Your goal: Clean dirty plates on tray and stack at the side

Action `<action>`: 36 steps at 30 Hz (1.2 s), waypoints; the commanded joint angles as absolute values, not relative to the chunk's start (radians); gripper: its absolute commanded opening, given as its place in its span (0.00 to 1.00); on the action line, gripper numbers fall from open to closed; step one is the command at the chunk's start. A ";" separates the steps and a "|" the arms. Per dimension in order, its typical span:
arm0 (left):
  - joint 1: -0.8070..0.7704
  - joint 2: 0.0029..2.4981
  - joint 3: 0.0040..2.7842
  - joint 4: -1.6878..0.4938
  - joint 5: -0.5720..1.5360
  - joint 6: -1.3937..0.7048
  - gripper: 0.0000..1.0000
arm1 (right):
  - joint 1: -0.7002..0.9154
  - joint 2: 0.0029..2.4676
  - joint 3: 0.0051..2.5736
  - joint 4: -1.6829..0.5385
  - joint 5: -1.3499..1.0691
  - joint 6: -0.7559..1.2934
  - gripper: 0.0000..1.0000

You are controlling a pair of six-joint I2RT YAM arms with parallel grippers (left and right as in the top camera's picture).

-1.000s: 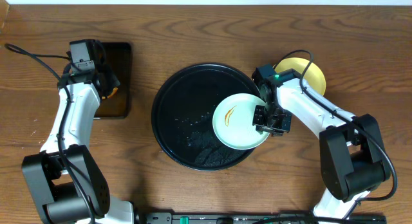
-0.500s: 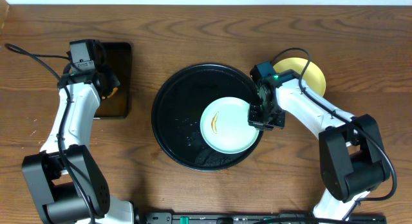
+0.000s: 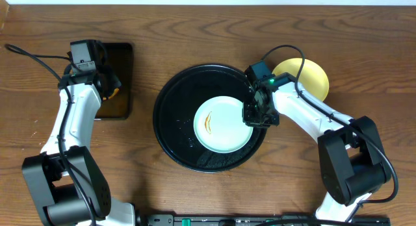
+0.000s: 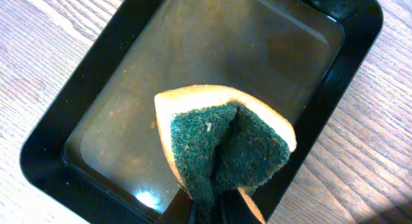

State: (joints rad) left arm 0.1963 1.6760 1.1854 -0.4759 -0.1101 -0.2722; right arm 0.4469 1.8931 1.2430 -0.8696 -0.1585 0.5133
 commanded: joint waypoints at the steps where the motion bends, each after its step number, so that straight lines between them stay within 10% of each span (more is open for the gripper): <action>1: 0.200 1.674 1.184 -0.481 -0.111 -0.263 0.08 | 0.437 1.893 1.237 -0.865 -0.127 0.450 0.19; 36: 0.000 1.674 1.184 -0.449 0.258 -0.335 0.08 | 0.474 1.982 1.303 -0.525 -0.151 0.500 0.01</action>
